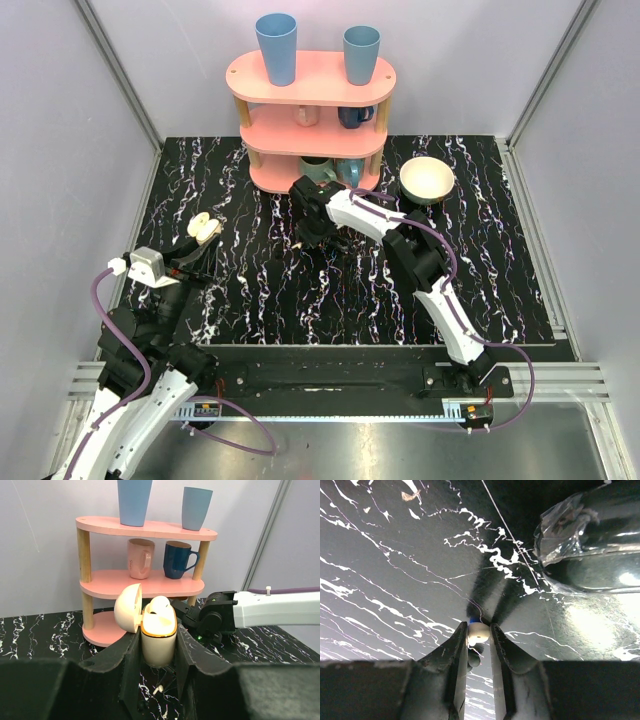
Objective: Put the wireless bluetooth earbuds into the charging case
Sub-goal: Pick up the left earbud from the center of the board, then insert the left earbud into the left side groove of the charging case.
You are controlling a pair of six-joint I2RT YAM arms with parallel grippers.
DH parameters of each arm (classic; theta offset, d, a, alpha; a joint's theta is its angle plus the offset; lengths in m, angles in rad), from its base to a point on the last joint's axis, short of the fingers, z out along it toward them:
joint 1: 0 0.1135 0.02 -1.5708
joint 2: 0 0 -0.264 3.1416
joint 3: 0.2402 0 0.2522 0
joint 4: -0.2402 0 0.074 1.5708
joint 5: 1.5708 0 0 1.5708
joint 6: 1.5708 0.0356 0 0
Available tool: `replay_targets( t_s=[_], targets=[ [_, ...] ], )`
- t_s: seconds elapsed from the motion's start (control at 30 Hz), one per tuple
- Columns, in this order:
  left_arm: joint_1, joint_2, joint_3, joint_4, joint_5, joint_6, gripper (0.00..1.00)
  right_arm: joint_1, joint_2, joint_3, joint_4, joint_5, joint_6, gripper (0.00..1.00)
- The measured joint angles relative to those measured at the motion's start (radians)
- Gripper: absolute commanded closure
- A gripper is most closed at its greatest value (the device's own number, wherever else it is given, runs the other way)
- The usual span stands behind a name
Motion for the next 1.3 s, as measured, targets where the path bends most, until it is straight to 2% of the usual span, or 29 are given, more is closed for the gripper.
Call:
replay_targets(
  t_s=[0.23, 0.53, 0.73, 0.97, 1.3],
  targets=[
    [0.000, 0.000, 0.000, 0.000, -0.001, 0.000, 1.00, 0.000, -0.008, -0.011, 0.023, 0.019, -0.056, 0.97],
    [0.000, 0.000, 0.000, -0.001, -0.002, 0.000, 1.00, 0.001, -0.090, -0.105, 0.130, 0.124, -0.316, 1.00],
    [0.000, 0.002, 0.000, -0.006, -0.003, 0.004, 1.00, 0.014, -0.266, -0.248, 0.251, 0.201, -0.533, 1.00],
    [0.000, 0.043, 0.002, -0.012, 0.003, 0.004, 1.00, 0.090, -0.526, -0.390, 0.366, 0.339, -0.806, 1.00],
    [0.000, 0.119, 0.002, 0.006, 0.089, 0.002, 1.00, 0.187, -0.864, -0.460, 0.522, 0.447, -1.166, 1.00]
  ],
)
